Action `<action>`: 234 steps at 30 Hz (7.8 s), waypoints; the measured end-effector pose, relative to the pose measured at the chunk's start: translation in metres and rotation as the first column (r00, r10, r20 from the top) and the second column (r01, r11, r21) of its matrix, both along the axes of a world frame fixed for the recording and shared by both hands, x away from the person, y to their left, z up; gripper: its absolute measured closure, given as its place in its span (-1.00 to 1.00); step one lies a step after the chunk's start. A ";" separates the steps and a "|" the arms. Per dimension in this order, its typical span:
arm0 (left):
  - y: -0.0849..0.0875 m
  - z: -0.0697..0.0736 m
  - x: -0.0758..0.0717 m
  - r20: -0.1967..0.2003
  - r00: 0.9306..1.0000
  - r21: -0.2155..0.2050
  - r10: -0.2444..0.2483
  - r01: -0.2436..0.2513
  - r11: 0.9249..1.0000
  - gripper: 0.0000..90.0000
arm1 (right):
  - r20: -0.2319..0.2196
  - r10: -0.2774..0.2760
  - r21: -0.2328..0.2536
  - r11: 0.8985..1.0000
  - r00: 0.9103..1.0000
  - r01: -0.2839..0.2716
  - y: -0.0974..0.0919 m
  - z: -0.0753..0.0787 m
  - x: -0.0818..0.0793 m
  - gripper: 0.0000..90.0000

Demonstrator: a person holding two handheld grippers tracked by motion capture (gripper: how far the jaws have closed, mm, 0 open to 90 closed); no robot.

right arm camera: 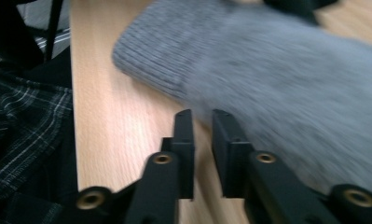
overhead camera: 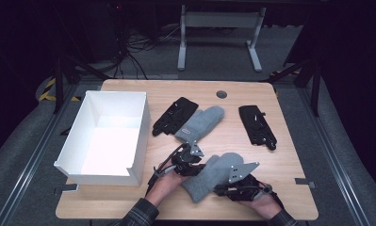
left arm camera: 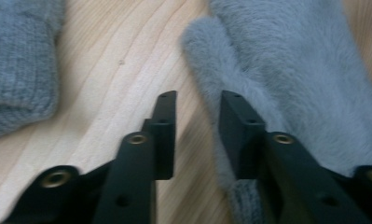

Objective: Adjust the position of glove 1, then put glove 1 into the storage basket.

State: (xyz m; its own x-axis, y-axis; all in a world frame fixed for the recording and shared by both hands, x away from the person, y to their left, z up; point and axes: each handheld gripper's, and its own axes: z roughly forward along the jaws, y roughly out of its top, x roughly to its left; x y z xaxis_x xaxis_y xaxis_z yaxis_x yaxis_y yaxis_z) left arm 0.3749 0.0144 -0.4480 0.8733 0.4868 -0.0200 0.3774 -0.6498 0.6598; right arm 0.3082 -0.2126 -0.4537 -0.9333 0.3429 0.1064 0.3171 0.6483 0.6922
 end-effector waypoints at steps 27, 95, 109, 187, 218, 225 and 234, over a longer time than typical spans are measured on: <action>0.009 0.021 0.034 0.010 0.999 -0.034 0.039 -0.039 0.999 -0.67 | 0.134 -0.393 -0.007 0.918 0.910 0.397 -0.111 -0.011 0.011 -0.49; -0.012 0.041 0.128 -0.086 0.988 -0.070 0.127 -0.133 0.989 0.89 | 0.143 -0.407 0.003 0.912 0.902 0.410 -0.110 -0.016 0.013 -0.67; 0.001 0.065 0.084 -0.118 0.989 -0.150 0.085 -0.102 0.983 0.89 | 0.143 -0.409 0.002 0.911 0.901 0.413 -0.110 -0.016 0.013 -0.67; -0.031 0.035 -0.025 -0.117 0.981 -0.101 -0.153 0.142 0.985 0.99 | 0.098 -0.317 0.068 0.948 0.944 0.311 -0.086 0.005 0.001 0.65; 0.031 0.030 -0.031 -0.121 0.992 -0.112 -0.042 0.028 0.993 1.00 | 0.054 -0.260 0.016 0.966 0.964 0.260 -0.038 -0.004 0.034 1.00; 0.032 0.030 -0.035 -0.127 0.991 -0.128 -0.050 0.034 0.991 1.00 | 0.059 -0.261 0.012 0.965 0.964 0.261 -0.029 -0.004 0.049 1.00; 0.024 0.039 -0.017 -0.108 0.994 -0.155 -0.020 0.003 0.988 0.18 | 0.059 -0.289 0.027 0.957 0.956 0.288 -0.037 -0.002 0.048 0.41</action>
